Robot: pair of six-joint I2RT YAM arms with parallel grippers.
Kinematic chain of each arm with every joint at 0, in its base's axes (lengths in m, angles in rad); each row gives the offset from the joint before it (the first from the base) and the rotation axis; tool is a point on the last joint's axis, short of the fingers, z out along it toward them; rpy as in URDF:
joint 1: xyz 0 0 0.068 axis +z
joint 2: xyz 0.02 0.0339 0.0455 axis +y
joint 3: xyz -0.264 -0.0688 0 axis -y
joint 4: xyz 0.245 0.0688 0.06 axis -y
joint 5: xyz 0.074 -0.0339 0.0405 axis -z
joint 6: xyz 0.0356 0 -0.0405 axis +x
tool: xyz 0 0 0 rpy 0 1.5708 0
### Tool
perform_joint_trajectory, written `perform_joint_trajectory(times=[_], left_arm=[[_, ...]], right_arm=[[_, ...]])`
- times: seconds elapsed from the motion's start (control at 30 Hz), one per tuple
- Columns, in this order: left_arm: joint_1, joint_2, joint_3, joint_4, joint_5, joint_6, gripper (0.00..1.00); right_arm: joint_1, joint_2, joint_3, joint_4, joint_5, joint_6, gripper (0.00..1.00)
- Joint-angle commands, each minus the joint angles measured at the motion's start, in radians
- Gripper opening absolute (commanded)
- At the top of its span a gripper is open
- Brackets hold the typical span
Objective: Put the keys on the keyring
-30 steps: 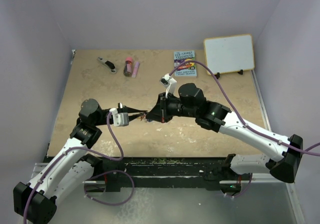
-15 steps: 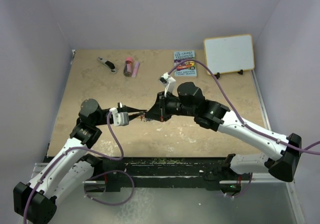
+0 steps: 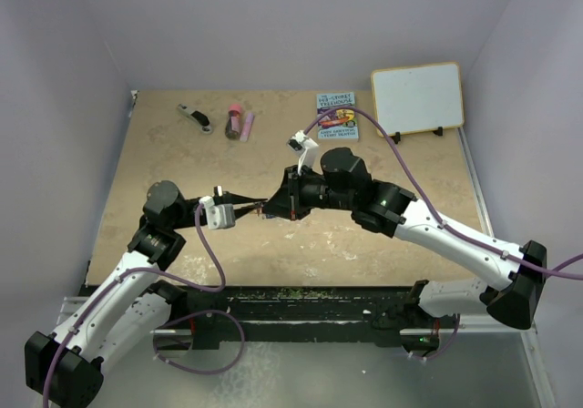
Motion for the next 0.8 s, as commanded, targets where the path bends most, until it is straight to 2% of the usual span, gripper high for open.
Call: perform_joint_trajectory(times=[0.0,0.77], left_arm=[[-0.008,-0.015,0.004,0.068,0.043,-0.019,0.04],[-0.008,-0.018,-0.014,0.079,0.046,-0.043,0.04]], right_arm=[[0.007,0.011,0.056,0.097,0.013,0.005,0.0],[0.007,0.009,0.061,0.13,0.058,0.017,0.0]])
